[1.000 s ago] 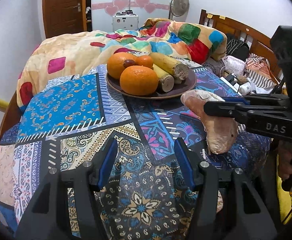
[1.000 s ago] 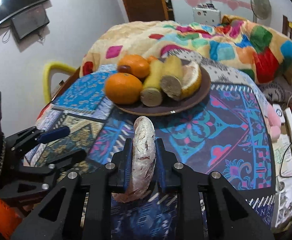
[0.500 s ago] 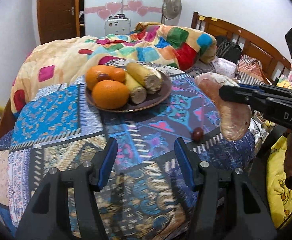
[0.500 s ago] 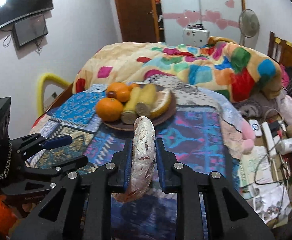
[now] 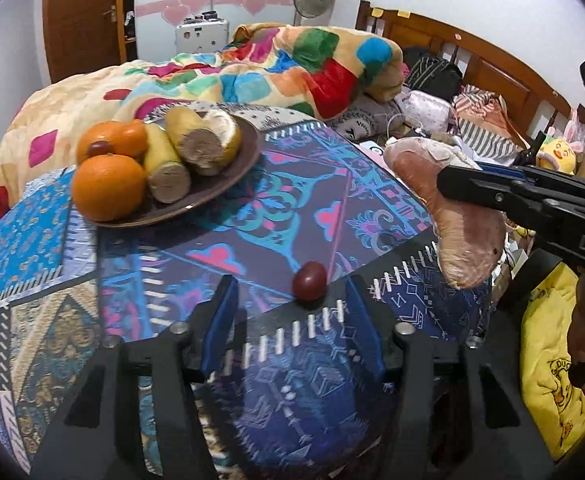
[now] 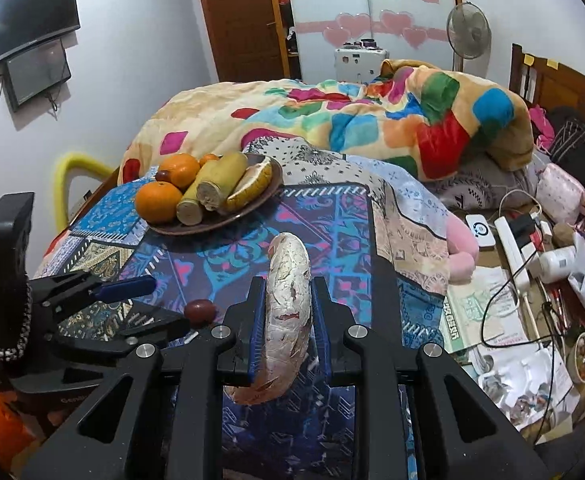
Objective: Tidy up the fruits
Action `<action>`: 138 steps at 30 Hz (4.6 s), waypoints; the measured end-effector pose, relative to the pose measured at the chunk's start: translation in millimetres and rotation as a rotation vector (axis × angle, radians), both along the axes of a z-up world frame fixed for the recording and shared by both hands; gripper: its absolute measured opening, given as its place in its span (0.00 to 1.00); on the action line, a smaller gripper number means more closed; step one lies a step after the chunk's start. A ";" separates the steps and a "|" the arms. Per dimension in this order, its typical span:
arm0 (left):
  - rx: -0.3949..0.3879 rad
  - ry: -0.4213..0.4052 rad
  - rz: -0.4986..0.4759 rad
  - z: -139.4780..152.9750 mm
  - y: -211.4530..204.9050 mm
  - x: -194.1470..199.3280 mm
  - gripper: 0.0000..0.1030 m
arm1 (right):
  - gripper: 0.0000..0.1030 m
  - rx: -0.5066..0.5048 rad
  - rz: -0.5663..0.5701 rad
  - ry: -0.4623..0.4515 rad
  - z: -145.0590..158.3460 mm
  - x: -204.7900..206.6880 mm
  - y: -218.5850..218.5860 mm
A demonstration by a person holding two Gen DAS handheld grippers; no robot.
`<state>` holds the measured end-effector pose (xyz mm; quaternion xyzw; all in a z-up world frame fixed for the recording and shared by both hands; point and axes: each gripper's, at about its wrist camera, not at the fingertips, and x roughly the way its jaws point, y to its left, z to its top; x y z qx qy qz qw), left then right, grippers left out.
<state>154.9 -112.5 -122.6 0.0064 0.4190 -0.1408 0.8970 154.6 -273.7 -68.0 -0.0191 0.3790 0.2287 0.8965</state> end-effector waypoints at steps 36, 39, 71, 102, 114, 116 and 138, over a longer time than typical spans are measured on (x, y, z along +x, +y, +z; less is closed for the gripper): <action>-0.001 -0.149 0.126 51.4 91.5 52.7 0.17 | 0.20 0.061 0.080 -0.076 16.5 62.5 63.9; 0.001 -0.153 0.121 50.2 96.7 63.0 0.17 | 0.20 0.049 0.086 -0.076 13.9 73.6 74.5; 0.078 -0.151 0.082 23.4 92.6 100.4 0.21 | 0.33 -0.024 0.070 0.039 -32.3 144.6 112.8; -0.010 -0.483 0.195 170.1 95.7 -74.6 0.39 | 0.43 0.122 0.054 -0.375 117.2 -38.4 61.9; -0.020 -0.675 0.226 204.3 86.4 -189.4 0.71 | 0.78 0.167 -0.023 -0.593 142.9 -135.8 45.7; -0.015 -0.693 0.235 204.8 84.7 -200.3 0.76 | 0.84 0.173 -0.039 -0.612 142.0 -145.3 46.7; -0.001 -0.723 0.280 192.9 82.5 -224.0 0.99 | 1.00 0.174 -0.054 -0.684 133.9 -183.7 50.8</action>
